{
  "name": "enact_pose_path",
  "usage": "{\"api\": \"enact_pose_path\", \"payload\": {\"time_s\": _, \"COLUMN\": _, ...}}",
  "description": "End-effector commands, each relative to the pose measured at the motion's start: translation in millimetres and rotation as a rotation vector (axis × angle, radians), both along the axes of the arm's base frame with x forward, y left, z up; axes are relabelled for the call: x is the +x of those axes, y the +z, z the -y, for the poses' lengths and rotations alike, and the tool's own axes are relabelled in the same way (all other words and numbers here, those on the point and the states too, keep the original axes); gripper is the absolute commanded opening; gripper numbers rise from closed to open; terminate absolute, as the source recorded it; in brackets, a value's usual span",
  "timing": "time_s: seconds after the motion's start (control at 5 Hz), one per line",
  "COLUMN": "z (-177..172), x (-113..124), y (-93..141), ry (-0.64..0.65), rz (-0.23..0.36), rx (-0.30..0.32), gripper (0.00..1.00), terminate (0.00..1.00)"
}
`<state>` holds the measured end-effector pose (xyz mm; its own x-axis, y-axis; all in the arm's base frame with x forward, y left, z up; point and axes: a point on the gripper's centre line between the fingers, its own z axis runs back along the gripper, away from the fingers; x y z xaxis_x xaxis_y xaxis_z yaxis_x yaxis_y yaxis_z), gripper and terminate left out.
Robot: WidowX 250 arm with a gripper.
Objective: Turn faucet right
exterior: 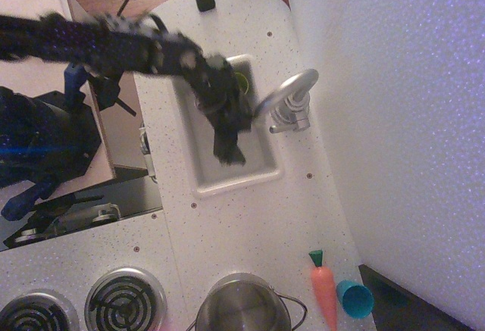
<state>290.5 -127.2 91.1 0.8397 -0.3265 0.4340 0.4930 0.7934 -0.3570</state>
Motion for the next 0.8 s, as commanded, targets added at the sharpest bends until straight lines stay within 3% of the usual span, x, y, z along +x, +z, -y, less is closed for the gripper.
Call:
{"api": "enact_pose_path", "payload": {"time_s": 0.0, "z": 16, "x": 19, "y": 21, "ry": 0.136, "rz": -0.096, "rx": -0.031, "gripper": 1.00, "terminate": 0.00}}
{"api": "enact_pose_path", "payload": {"time_s": 0.2, "z": 37, "x": 30, "y": 39, "ry": 0.131, "rz": -0.059, "rx": -0.065, "gripper": 1.00, "terminate": 0.00}}
{"api": "enact_pose_path", "payload": {"time_s": 0.6, "z": 57, "x": 10, "y": 24, "ry": 0.050, "rz": -0.092, "rx": -0.053, "gripper": 1.00, "terminate": 0.00}}
